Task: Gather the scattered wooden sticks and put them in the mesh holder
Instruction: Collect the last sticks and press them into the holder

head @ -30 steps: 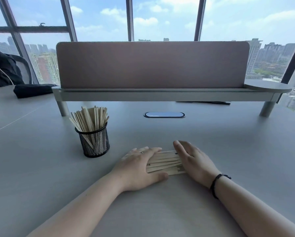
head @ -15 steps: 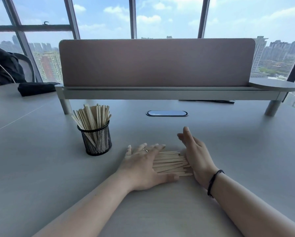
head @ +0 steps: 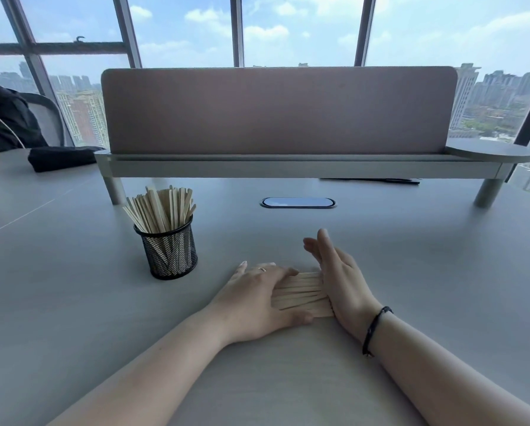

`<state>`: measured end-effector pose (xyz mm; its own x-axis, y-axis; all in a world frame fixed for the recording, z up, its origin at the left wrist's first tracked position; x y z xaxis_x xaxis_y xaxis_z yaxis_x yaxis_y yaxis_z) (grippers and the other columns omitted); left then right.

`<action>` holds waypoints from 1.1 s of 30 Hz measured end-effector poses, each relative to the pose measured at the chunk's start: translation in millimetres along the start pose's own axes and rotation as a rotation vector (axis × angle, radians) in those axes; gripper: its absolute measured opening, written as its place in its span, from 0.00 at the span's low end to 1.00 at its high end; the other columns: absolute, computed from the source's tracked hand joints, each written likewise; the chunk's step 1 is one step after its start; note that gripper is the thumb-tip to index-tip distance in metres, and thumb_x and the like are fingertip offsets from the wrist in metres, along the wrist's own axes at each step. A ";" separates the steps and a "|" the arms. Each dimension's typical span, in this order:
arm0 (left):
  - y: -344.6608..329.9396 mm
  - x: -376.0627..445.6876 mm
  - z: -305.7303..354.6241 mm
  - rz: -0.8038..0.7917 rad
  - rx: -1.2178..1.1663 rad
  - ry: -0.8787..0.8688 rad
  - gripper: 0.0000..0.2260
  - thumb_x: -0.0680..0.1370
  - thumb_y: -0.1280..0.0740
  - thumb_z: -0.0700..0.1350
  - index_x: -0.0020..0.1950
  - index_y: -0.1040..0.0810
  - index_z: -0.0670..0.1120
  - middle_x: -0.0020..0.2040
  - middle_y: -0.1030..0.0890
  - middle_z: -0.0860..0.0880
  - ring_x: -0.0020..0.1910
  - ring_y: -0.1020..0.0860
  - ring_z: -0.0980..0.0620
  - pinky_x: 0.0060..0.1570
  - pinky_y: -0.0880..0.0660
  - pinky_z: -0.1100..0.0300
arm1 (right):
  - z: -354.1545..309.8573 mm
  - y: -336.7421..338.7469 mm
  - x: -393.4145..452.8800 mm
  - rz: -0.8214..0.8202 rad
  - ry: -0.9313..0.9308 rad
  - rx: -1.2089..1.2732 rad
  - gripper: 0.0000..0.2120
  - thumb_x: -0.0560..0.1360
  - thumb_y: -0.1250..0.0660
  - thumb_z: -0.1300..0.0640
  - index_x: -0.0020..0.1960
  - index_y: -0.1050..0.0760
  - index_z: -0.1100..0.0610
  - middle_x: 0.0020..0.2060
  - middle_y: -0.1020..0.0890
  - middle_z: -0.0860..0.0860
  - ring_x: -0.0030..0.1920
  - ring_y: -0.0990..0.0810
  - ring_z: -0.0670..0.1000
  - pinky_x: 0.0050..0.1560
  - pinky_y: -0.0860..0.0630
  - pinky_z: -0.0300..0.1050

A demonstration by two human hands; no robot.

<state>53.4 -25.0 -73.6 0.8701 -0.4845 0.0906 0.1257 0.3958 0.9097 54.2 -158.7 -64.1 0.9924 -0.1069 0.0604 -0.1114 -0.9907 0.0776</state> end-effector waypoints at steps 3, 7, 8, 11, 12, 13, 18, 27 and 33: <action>-0.5 -2.4 3.5 0.019 -0.016 -0.049 0.33 0.70 0.34 0.72 0.71 0.29 0.59 0.71 0.27 0.59 0.74 0.35 0.58 0.76 0.41 0.54 | -10.2 -0.5 -5.6 -0.002 0.065 -0.156 0.24 0.81 0.46 0.38 0.58 0.21 0.55 0.56 0.18 0.46 0.55 0.22 0.39 0.57 0.30 0.37; -6.3 -3.5 11.5 -0.020 -0.006 -0.080 0.30 0.72 0.44 0.70 0.71 0.29 0.59 0.69 0.27 0.53 0.71 0.34 0.51 0.69 0.32 0.49 | -6.7 -20.4 -8.0 -0.101 0.138 -0.534 0.25 0.78 0.49 0.32 0.58 0.24 0.48 0.55 0.20 0.42 0.58 0.24 0.43 0.60 0.30 0.43; -7.0 -2.1 12.5 -0.017 0.010 -0.093 0.29 0.73 0.46 0.67 0.71 0.28 0.57 0.69 0.26 0.51 0.69 0.32 0.49 0.68 0.31 0.49 | -3.9 -27.9 -9.1 -0.142 0.162 -0.649 0.29 0.76 0.51 0.30 0.61 0.24 0.46 0.58 0.21 0.41 0.61 0.26 0.44 0.63 0.31 0.45; -7.5 -0.1 14.1 -0.002 0.074 -0.122 0.29 0.74 0.49 0.61 0.69 0.25 0.54 0.67 0.23 0.49 0.66 0.29 0.46 0.67 0.30 0.50 | -4.9 -40.8 -15.2 -0.211 0.249 -0.818 0.27 0.78 0.55 0.32 0.60 0.24 0.43 0.58 0.19 0.42 0.61 0.26 0.45 0.63 0.32 0.44; -7.0 -0.1 13.7 0.007 0.102 -0.123 0.29 0.73 0.49 0.61 0.70 0.25 0.53 0.67 0.23 0.48 0.66 0.28 0.46 0.67 0.31 0.50 | -4.9 -40.1 -15.8 -0.214 0.253 -0.813 0.27 0.77 0.56 0.31 0.60 0.24 0.42 0.57 0.19 0.42 0.61 0.25 0.45 0.63 0.31 0.44; -5.6 -0.6 14.2 0.013 0.131 -0.121 0.31 0.73 0.50 0.62 0.71 0.26 0.52 0.67 0.24 0.47 0.65 0.28 0.45 0.68 0.32 0.51 | -6.2 -38.6 -16.6 -0.209 0.262 -0.806 0.29 0.76 0.57 0.30 0.60 0.24 0.41 0.56 0.19 0.41 0.60 0.25 0.45 0.62 0.30 0.45; -0.3 -3.8 22.0 0.034 0.164 -0.127 0.22 0.78 0.44 0.56 0.68 0.24 0.51 0.63 0.21 0.46 0.62 0.25 0.44 0.62 0.27 0.50 | -11.4 -34.4 -19.2 -0.173 0.337 -0.811 0.31 0.75 0.57 0.30 0.56 0.22 0.43 0.49 0.20 0.41 0.56 0.25 0.45 0.59 0.28 0.45; 4.2 -7.2 33.7 0.097 0.437 -0.075 0.16 0.85 0.46 0.50 0.68 0.27 0.46 0.63 0.25 0.45 0.63 0.28 0.42 0.59 0.30 0.48 | -21.1 -30.5 -25.5 -0.066 0.433 -0.943 0.30 0.76 0.61 0.33 0.38 0.29 0.51 0.35 0.26 0.48 0.43 0.25 0.54 0.46 0.31 0.48; 5.4 -9.4 45.2 0.112 0.585 -0.074 0.16 0.85 0.46 0.42 0.71 0.29 0.41 0.66 0.25 0.41 0.62 0.27 0.39 0.57 0.29 0.47 | -15.0 -21.3 -18.0 -0.017 0.377 -0.947 0.32 0.74 0.62 0.32 0.36 0.29 0.53 0.35 0.21 0.50 0.43 0.24 0.55 0.41 0.32 0.50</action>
<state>24.4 -53.6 -51.3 0.8247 -0.5262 0.2074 -0.2662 -0.0376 0.9632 38.0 -134.5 -51.9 0.9316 0.1016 0.3491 -0.2553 -0.5010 0.8270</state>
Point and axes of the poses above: each hand's wrist, its own x-axis towards the middle knuckle, its own y-axis out of the back of the hand, z = x × y, the point moved 10 cm from there along x, towards the middle knuckle
